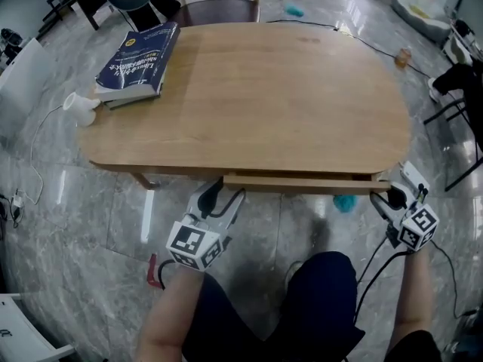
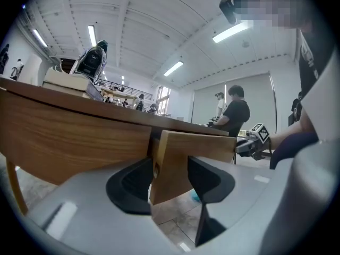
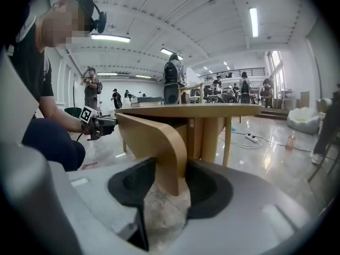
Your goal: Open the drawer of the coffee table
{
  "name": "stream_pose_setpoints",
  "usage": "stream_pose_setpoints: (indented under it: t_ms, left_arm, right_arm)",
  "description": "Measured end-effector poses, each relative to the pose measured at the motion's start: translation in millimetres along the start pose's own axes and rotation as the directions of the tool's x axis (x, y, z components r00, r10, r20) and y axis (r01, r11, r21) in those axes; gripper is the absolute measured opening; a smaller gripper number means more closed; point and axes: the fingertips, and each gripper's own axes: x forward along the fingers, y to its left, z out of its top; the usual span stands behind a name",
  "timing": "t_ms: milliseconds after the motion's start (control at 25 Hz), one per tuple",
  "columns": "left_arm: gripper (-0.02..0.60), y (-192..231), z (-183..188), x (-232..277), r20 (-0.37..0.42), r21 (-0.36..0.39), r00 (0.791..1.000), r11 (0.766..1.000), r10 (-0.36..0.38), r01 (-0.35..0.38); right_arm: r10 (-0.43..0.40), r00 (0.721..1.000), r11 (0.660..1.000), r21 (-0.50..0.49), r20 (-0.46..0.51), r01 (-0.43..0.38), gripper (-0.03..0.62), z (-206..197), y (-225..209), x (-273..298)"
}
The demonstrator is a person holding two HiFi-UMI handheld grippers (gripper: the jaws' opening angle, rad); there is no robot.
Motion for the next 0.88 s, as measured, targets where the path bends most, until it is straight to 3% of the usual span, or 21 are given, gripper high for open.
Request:
stream_pose_setpoints:
  t_ms: [120, 280, 880]
  left_arm:
    - [0.219, -4, 0, 4, -0.005, 0.021, 1.000, 1.000, -0.012, 0.012]
    - [0.219, -6, 2, 0, -0.008, -0.014, 1.000, 1.000, -0.011, 0.011]
    - [0.187, -26, -6, -35, -0.012, -0.022, 0.999, 0.999, -0.042, 0.041]
  right_arm:
    - [-0.027, 1.000, 1.000, 0.014, 0.013, 0.027, 0.183, -1, 0, -1]
    - [-0.066, 0.997, 0.997, 0.036, 0.028, 0.064, 0.187, -2, -1, -3]
    - [-0.192, 0.981, 0.979, 0.077, 0.028, 0.189, 0.192, -17, 31, -33]
